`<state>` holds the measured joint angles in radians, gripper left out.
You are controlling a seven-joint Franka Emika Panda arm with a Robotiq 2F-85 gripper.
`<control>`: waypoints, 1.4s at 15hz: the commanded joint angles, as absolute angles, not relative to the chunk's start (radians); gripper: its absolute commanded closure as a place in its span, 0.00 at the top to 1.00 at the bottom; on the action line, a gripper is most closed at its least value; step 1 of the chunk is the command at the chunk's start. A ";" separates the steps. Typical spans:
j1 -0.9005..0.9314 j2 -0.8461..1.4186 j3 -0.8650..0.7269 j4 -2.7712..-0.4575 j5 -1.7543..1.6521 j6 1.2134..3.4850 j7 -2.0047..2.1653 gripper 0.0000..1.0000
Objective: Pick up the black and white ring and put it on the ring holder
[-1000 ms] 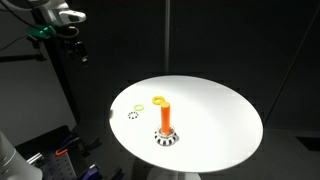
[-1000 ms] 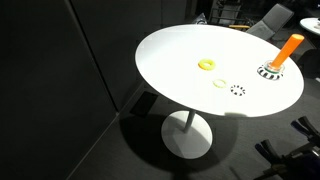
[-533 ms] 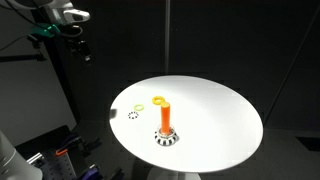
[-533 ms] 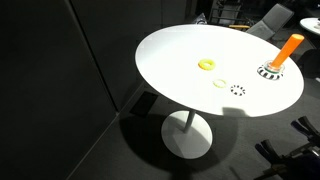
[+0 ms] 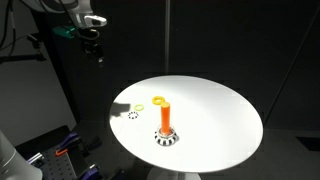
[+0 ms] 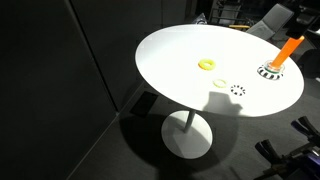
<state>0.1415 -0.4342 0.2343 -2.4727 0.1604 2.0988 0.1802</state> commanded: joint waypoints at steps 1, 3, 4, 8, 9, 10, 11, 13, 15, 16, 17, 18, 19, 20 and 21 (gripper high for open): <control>0.127 -0.289 0.227 -2.365 0.113 2.089 0.203 1.00; 0.125 -0.227 0.216 -2.335 0.096 2.108 0.179 1.00; 0.126 -0.196 0.208 -2.319 0.092 2.111 0.167 1.00; 0.127 -0.112 0.174 -2.295 0.091 2.197 0.107 1.00; 0.126 -0.097 0.167 -2.291 0.094 2.213 0.094 1.00; 0.126 -0.089 0.161 -2.286 0.099 2.217 0.092 1.00; 0.135 -0.116 0.167 -2.321 0.100 2.214 0.118 1.00; 0.133 -0.096 0.159 -2.311 0.101 2.221 0.111 1.00; 0.133 -0.093 0.158 -2.304 0.101 2.221 0.111 1.00; 0.134 -0.093 0.158 -2.303 0.101 2.221 0.111 1.00; 0.134 -0.093 0.158 -2.302 0.101 2.221 0.111 1.00; 0.129 -0.078 0.161 -2.299 0.066 2.230 0.149 1.00; 0.126 -0.060 0.161 -2.293 0.050 2.234 0.169 1.00; 0.123 -0.037 0.159 -2.285 0.025 2.235 0.186 1.00; 0.121 -0.018 0.157 -2.280 0.005 2.234 0.202 1.00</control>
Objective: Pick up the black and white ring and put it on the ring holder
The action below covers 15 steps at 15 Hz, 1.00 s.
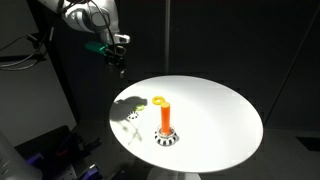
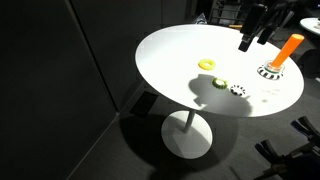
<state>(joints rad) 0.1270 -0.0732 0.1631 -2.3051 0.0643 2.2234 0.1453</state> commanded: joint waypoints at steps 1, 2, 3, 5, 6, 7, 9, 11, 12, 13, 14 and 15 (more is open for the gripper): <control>0.121 0.000 0.154 -2.277 -0.017 2.236 0.217 1.00; 0.121 0.016 0.149 -2.275 -0.037 2.239 0.228 1.00; 0.121 0.032 0.143 -2.276 -0.055 2.246 0.233 1.00; 0.121 0.064 0.130 -2.282 -0.081 2.270 0.237 1.00; 0.122 0.079 0.124 -2.283 -0.091 2.280 0.238 1.00; 0.121 0.095 0.116 -2.288 -0.101 2.302 0.236 1.00; 0.117 0.130 0.101 -2.294 -0.094 2.347 0.218 1.00; 0.114 0.164 0.090 -2.300 -0.072 2.397 0.196 1.00; 0.109 0.182 0.086 -2.306 -0.057 2.430 0.179 1.00; 0.106 0.199 0.082 -2.310 -0.050 2.462 0.171 1.00; 0.103 0.216 0.080 -2.312 -0.048 2.487 0.166 1.00; 0.100 0.233 0.076 -2.314 -0.047 2.511 0.163 1.00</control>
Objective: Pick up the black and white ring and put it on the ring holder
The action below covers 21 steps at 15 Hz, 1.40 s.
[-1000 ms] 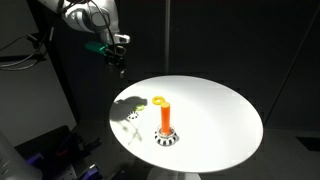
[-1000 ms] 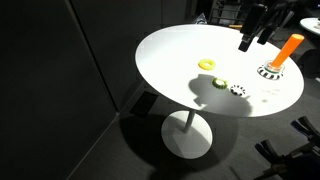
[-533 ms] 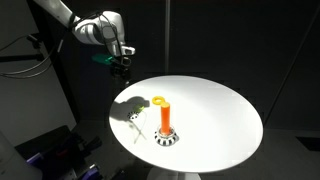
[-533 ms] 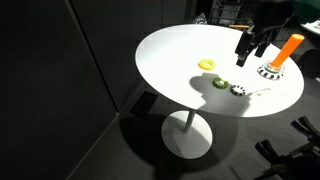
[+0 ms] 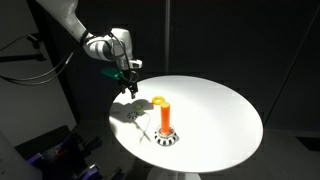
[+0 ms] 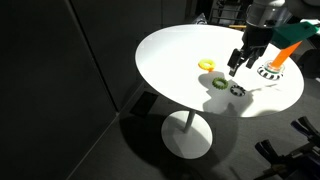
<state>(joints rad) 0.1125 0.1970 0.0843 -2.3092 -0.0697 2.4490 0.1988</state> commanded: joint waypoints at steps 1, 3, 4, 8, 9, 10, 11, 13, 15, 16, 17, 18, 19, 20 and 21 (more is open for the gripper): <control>0.097 0.250 0.072 -2.314 -0.049 2.528 0.157 1.00; 0.093 0.282 0.065 -2.314 -0.051 2.560 0.151 1.00; 0.091 0.297 0.061 -2.314 -0.051 2.572 0.148 1.00; 0.079 0.338 0.057 -2.326 -0.041 2.614 0.117 1.00; 0.077 0.346 0.056 -2.331 -0.042 2.628 0.110 1.00; 0.075 0.352 0.055 -2.338 -0.043 2.642 0.103 1.00; 0.074 0.356 0.052 -2.345 -0.048 2.656 0.101 1.00; 0.071 0.363 0.048 -2.362 -0.054 2.689 0.091 1.00; 0.071 0.368 0.041 -2.378 -0.060 2.721 0.083 1.00; 0.071 0.369 0.038 -2.385 -0.061 2.736 0.077 1.00; 0.069 0.371 0.037 -2.390 -0.059 2.747 0.071 1.00; 0.066 0.373 0.039 -2.396 -0.056 2.760 0.063 1.00; 0.063 0.376 0.040 -2.400 -0.054 2.774 0.055 1.00; 0.061 0.378 0.040 -2.404 -0.053 2.783 0.049 1.00; 0.058 0.382 0.042 -2.406 -0.052 2.795 0.043 1.00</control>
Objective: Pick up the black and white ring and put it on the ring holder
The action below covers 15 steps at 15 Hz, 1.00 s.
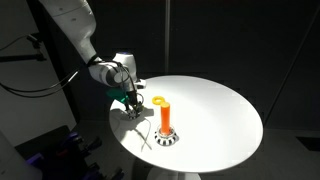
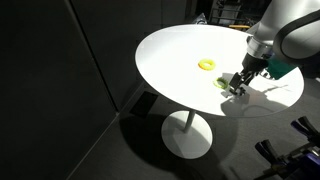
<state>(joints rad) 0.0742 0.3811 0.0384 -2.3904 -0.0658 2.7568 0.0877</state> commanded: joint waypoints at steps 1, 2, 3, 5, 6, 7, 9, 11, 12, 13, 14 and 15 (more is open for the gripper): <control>0.054 0.386 0.045 -2.407 -0.049 2.802 0.034 1.00; 0.051 0.388 0.046 -2.408 -0.048 2.808 0.027 1.00; 0.047 0.391 0.048 -2.408 -0.045 2.814 0.021 1.00; 0.036 0.398 0.056 -2.406 -0.036 2.823 0.007 1.00; 0.031 0.400 0.059 -2.405 -0.032 2.826 0.002 0.75; 0.027 0.402 0.062 -2.405 -0.030 2.828 -0.002 0.73; 0.021 0.403 0.066 -2.403 -0.020 2.822 -0.008 0.56; 0.022 0.392 0.065 -2.401 -0.011 2.809 -0.002 0.41; 0.027 0.385 0.061 -2.401 -0.009 2.801 0.007 0.41; 0.026 0.371 0.063 -2.403 -0.002 2.790 0.009 0.41; 0.032 0.359 0.058 -2.403 -0.001 2.782 0.018 0.41; 0.034 0.345 0.057 -2.403 0.002 2.768 0.022 0.41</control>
